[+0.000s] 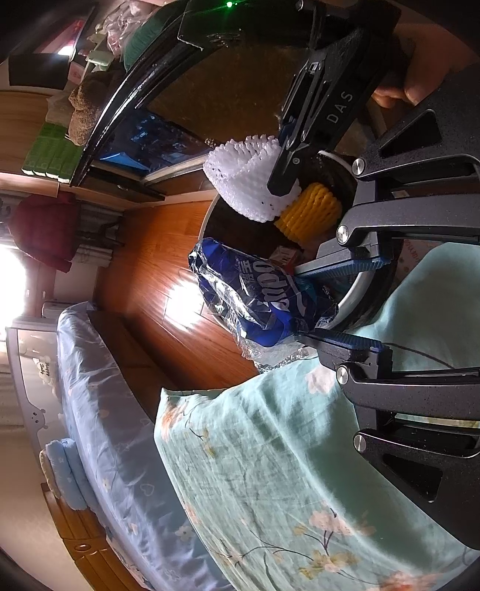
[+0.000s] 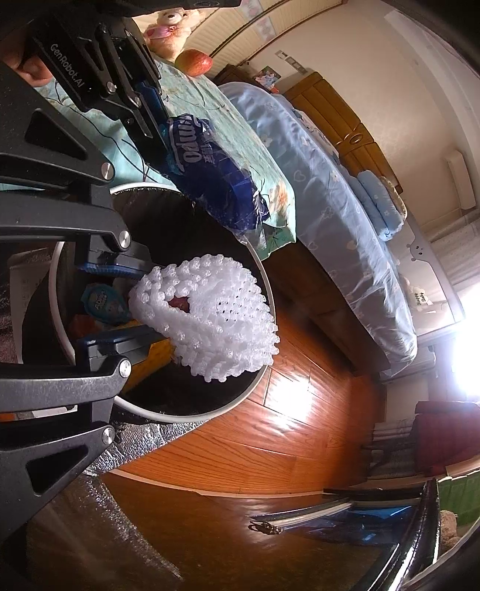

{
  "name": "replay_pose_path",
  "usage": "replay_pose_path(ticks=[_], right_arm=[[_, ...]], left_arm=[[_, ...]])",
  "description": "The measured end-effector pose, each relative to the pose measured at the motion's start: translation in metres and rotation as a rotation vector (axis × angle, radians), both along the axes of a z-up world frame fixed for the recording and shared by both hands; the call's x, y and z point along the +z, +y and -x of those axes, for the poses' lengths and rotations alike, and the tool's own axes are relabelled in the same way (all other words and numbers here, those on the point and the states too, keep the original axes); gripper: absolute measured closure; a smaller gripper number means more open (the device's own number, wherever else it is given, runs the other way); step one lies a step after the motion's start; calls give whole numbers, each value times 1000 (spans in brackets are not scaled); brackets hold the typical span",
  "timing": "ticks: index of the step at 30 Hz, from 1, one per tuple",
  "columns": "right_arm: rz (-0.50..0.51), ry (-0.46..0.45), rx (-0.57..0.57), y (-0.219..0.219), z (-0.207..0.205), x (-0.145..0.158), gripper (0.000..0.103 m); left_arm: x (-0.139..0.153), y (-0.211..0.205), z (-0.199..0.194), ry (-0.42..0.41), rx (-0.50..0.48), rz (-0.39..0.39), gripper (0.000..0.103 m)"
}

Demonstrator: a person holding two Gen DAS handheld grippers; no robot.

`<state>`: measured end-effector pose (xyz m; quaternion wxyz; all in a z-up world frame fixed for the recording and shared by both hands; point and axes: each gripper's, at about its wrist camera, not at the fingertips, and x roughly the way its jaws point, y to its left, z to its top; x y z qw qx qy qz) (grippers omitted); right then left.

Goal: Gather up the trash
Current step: 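Lower the snack pack and foam net into the bin and open both grippers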

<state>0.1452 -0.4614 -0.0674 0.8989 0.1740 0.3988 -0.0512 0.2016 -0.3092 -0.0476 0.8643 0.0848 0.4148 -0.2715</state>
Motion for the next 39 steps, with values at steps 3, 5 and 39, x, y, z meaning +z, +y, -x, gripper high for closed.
replay_pose_path(ticks=[3,5,39], right_arm=[[0,5,2,0,0,-1,79],[2,7,2,-1,1,-2,79],[0,27,10,-1,0,-8,77]], left_arm=[[0,-1,-1,2,1,-2,77],[0,-1,-1,2,1,-2,77],[-2,-7,-7,9,8,-11,77]])
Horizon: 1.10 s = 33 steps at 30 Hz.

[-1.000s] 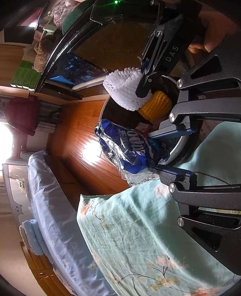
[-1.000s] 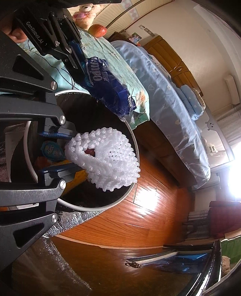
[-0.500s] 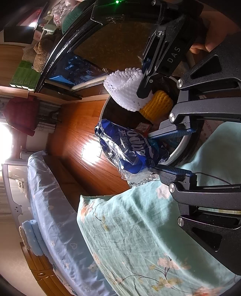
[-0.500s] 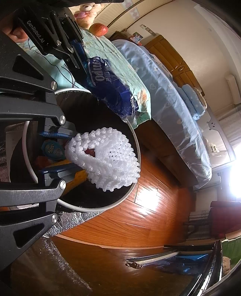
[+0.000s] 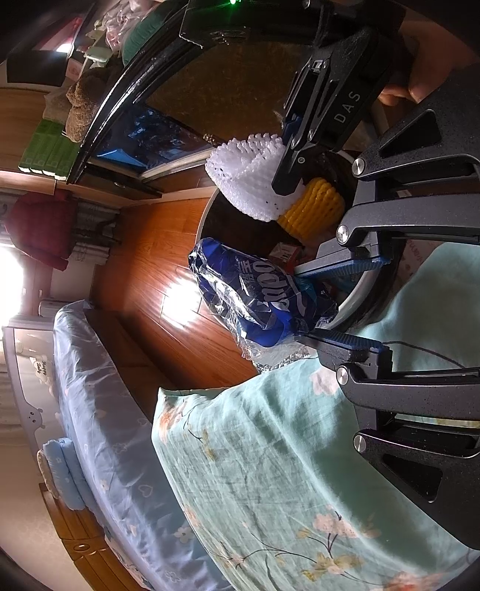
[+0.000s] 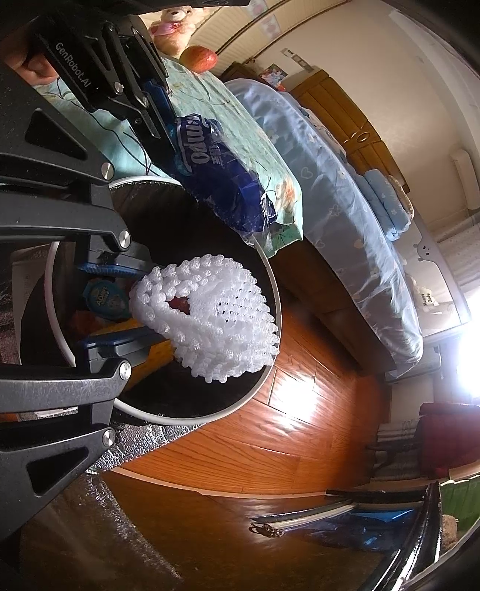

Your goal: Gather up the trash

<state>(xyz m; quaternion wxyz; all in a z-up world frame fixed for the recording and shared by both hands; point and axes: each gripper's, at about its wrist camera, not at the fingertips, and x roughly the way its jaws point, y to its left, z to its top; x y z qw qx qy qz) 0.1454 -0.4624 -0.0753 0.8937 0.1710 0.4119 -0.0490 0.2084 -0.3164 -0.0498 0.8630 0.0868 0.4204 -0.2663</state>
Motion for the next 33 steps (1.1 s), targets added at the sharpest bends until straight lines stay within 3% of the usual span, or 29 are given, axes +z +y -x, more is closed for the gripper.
replay_pose_path(ticks=[18,21,25,33], right_arm=[[4,11,-2,1,-5,4,75],[1,12,-1,0,-5,5,74],[1,9,-10,-3,-5,6,57],[-6,1,-25,-1,1,10,50]], left_arm=[[-1,1,-2,-4,5,0,76],[-1,3,-2,-5,7,-3,67],[2,9,-1,-19,19,-6,48],[5,37,6,-23,52,-1,43]])
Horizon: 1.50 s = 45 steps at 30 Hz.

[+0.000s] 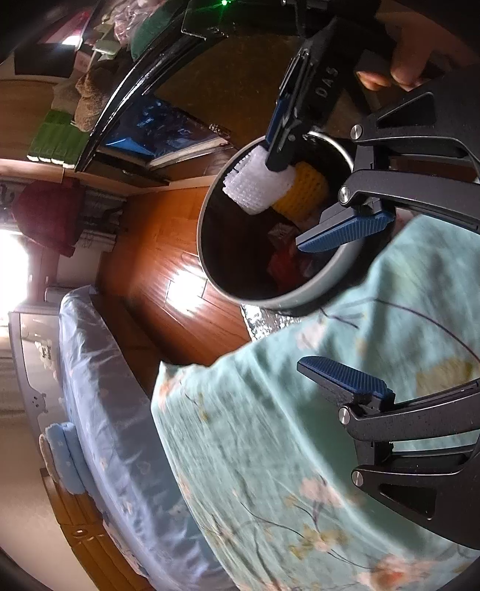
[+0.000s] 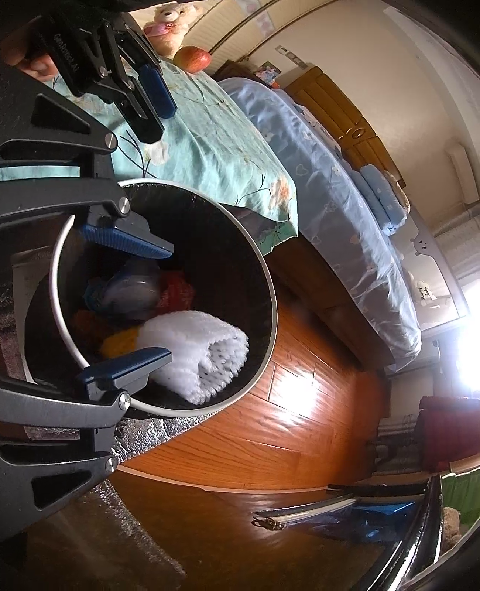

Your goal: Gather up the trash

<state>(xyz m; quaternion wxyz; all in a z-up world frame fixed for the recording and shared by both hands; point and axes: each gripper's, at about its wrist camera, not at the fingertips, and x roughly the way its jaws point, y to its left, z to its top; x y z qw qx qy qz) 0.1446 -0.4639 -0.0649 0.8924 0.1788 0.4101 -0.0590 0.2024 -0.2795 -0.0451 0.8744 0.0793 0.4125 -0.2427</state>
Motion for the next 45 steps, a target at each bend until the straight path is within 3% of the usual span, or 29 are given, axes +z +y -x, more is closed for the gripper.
replay_pose_path(ticks=[2,7,11,13,23,29,31,32,33,35,38,45], right_arm=[[-6,-11,0,3,4,4,49],[-9,-61,11,23,17,20,33],[-11,-100,29,45,30,32,29],[-15,-127,40,58,39,37,22],[13,-214,103,121,71,45,20],[78,-270,147,150,86,64,20],[102,-322,164,160,94,79,15],[113,-349,169,165,99,84,10],[124,-371,171,168,103,88,0],[163,-418,169,178,112,94,0],[179,-429,174,188,117,92,0],[193,-418,194,203,119,78,0]], left_arm=[[1,12,5,0,15,10,43],[14,45,26,-22,54,59,43],[27,81,49,-72,100,100,35],[30,98,59,-92,123,113,33],[30,177,100,-136,241,159,32],[47,202,124,-210,296,187,31],[55,207,136,-265,307,188,26],[59,209,143,-301,317,181,18],[62,211,149,-334,329,173,13],[65,214,160,-398,363,153,0],[62,220,167,-434,393,137,0],[49,232,169,-424,420,126,0]])
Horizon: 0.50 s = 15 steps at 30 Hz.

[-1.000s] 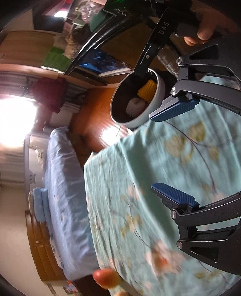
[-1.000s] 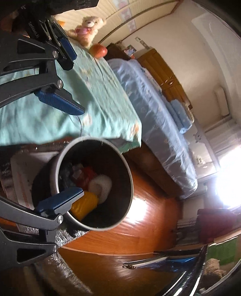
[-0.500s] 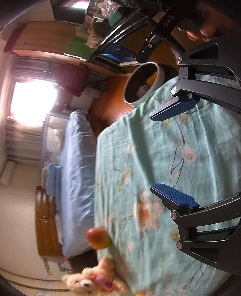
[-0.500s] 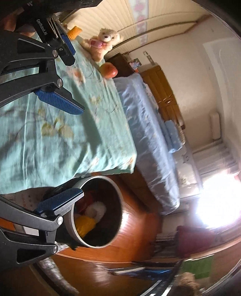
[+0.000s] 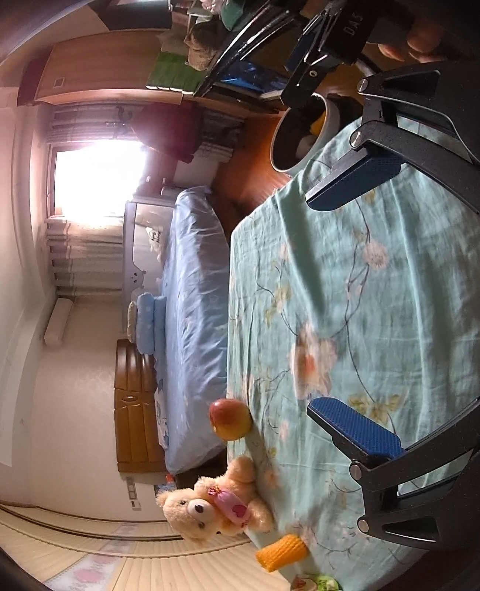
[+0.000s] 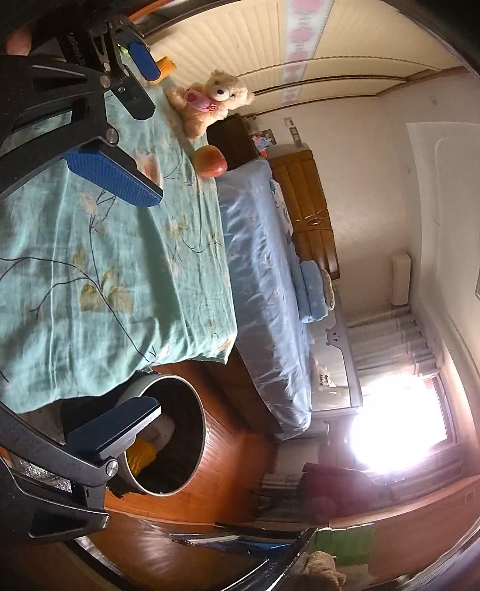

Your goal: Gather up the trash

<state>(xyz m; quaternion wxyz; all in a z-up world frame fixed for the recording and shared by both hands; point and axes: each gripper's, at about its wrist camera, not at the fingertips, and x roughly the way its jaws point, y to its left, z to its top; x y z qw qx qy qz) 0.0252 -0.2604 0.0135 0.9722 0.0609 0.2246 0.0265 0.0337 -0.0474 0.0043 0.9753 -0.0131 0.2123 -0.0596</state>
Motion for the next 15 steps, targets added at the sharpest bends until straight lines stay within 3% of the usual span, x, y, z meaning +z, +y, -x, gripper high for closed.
replay_pose_path(ticks=[15], right_arm=[[38,8,15,14,1,-11,0]], left_arm=[[2,6,6,-20,34,-33,0]])
